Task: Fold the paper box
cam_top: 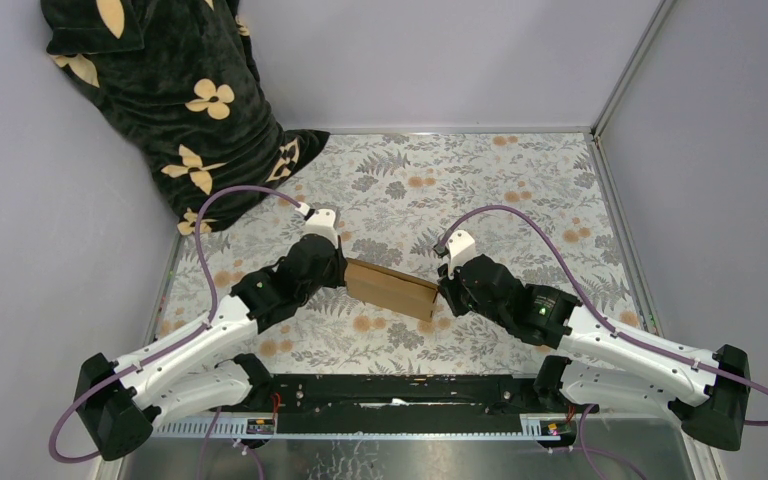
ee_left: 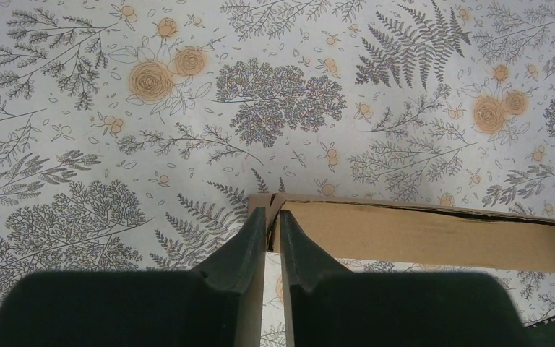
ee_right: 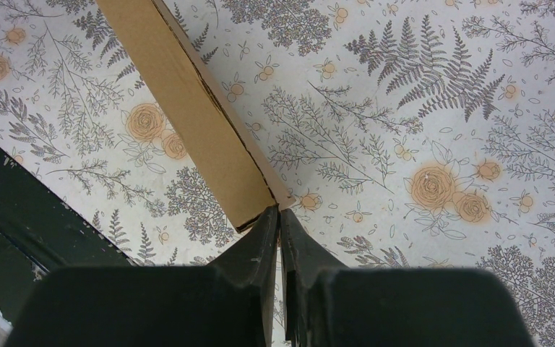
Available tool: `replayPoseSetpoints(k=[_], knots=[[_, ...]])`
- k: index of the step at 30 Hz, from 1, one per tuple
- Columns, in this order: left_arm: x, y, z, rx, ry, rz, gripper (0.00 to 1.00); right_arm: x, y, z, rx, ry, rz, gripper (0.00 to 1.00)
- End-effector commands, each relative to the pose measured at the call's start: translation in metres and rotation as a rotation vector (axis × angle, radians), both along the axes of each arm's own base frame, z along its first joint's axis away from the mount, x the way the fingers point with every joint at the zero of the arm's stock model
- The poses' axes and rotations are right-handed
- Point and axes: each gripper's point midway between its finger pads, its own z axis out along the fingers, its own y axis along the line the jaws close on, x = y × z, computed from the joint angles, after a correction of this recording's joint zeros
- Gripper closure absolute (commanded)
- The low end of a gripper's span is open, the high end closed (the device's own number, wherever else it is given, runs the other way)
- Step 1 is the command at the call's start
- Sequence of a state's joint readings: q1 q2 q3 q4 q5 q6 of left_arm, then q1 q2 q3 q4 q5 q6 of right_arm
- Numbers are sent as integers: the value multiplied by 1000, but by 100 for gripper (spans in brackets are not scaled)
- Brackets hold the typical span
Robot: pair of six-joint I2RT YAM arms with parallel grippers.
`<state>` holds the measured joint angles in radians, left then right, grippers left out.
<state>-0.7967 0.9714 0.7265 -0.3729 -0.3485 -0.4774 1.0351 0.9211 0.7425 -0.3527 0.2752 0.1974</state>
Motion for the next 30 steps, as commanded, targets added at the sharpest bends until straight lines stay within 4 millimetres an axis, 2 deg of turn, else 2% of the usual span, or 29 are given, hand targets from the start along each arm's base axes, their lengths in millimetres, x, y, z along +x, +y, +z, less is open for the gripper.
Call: replayPoseSetpoints(k=[1,10,18,30], knots=[[7,-3,6,-21,-44,11,83,0,7,5,21,-18,19,90],[7,-4,11,-32,-46,16,84,3,6,8,16,-25,10,91],[6,-8,9,-47,-23,15,85,9,2,8,-34,-24,-31,100],[4,-11,10,-68,-7,16,85,22,-1,9,-88,-35,-98,100]])
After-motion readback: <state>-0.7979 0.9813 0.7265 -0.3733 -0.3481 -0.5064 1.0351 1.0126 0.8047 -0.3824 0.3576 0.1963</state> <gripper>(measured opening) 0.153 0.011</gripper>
